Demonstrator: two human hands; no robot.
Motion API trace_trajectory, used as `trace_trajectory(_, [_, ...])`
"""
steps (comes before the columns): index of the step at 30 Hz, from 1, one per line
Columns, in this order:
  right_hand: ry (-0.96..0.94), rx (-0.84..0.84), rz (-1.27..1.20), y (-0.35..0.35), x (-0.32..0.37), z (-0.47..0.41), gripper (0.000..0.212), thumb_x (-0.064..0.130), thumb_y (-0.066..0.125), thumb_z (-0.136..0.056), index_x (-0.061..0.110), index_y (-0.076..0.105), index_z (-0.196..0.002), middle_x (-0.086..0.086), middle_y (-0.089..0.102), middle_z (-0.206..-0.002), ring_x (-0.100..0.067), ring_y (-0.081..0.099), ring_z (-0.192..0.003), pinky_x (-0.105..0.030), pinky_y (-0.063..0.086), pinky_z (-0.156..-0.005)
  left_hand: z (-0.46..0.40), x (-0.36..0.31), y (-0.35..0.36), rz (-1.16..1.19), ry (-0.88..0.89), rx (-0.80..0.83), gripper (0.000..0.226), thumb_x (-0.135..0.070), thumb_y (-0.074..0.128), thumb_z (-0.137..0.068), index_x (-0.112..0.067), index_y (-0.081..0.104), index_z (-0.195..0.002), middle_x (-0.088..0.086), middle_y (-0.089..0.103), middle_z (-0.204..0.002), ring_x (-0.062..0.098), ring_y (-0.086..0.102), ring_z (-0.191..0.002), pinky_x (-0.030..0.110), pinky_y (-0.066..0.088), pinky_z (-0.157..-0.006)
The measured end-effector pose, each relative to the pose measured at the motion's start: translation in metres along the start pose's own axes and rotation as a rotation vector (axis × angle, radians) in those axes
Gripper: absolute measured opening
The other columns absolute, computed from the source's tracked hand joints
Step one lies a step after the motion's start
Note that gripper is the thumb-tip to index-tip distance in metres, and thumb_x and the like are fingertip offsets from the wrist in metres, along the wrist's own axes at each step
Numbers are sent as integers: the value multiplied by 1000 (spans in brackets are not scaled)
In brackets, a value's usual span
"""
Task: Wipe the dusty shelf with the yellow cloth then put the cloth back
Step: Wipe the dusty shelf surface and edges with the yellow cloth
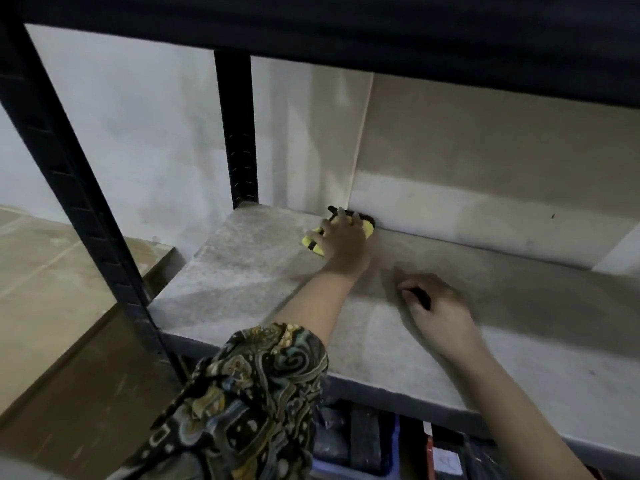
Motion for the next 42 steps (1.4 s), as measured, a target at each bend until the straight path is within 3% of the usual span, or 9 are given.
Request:
trace_trajectory(4, [-14, 18, -25, -2, -2, 1, 15, 10, 54, -88, 14, 68, -94, 5, 58, -93, -7, 49, -84, 3, 32, -71, 5, 9, -2, 35, -79, -47, 63, -14, 41, -91, -22, 16, -148, 2, 8, -157, 39, 14, -135, 69, 17, -103])
trace_trajectory(10, [-32, 23, -37, -1, -6, -1, 15, 8, 55, -87, 10, 68, -95, 2, 59, -95, -9, 50, -86, -12, 30, -69, 29, 47, -11, 40, -226, -45, 68, -31, 45, -92, -20, 10, -149, 2, 1, -158, 38, 6, -139, 67, 13, -105])
trace_trajectory(15, [-20, 43, -31, 0, -10, -2, 13, 12, 54, -88, 15, 66, -94, 7, 54, -94, -9, 49, -87, -20, 33, -73, 58, 82, -25, -28, -353, 16, 68, -23, 40, -95, -25, 0, -149, -2, -7, -159, 38, 0, -141, 67, 11, -108])
trace_trajectory(20, [-45, 85, -9, 0, -9, -2, 13, 13, 54, -88, 16, 64, -96, 3, 55, -98, -13, 51, -90, -19, 31, -72, 105, 128, -28, -126, -365, -16, 60, -23, 31, -98, -25, 1, -150, -4, -6, -159, 42, 8, -137, 60, 22, -104])
trace_trajectory(27, [-45, 112, 13, -2, -5, 1, 17, 13, 54, -89, 13, 64, -102, -8, 60, -110, -24, 56, -100, -20, 30, -73, 135, 135, -53, -85, -460, -95, 65, -12, 38, -94, -18, 6, -150, 5, 11, -157, 45, 20, -132, 55, 33, -101])
trace_trajectory(31, [-59, 127, 13, -2, -2, 1, 20, 15, 53, -90, 13, 64, -106, -8, 61, -113, -25, 56, -101, -22, 32, -76, 160, 98, -54, -39, -227, -272, 74, -2, 39, -87, -29, 8, -149, 8, 16, -156, 46, 34, -121, 58, 41, -94])
trace_trajectory(35, [-99, 137, 47, -1, 3, 5, 22, 15, 55, -89, 11, 64, -108, -10, 62, -114, -27, 55, -104, -23, 33, -77, 176, 68, -21, -186, 51, -52, 62, -23, 36, -97, -41, 2, -146, -1, 1, -159, 44, 13, -139, 69, 13, -108])
trace_trajectory(37, [-95, 141, 39, -2, 2, 5, 22, 16, 54, -89, 11, 64, -108, -10, 62, -115, -27, 55, -106, -23, 33, -78, 172, 77, -17, -166, 78, -27, 51, -37, 29, -99, -43, 8, -145, -5, 5, -159, 38, 9, -143, 65, 7, -109])
trace_trajectory(42, [-78, 172, 27, -3, -2, 4, 23, 17, 54, -90, 12, 63, -110, -9, 61, -119, -25, 53, -110, -22, 32, -81, 164, 108, -24, -86, 9, -78, 48, -33, 36, -98, -47, 21, -142, -11, 13, -158, 28, 20, -141, 57, 18, -112])
Point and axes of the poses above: each hand's wrist, its own z-axis away from the middle knuckle, its own y-axis out of the palm, x = y × z, the point moved 1 cm from there along -z, towards the middle knuckle
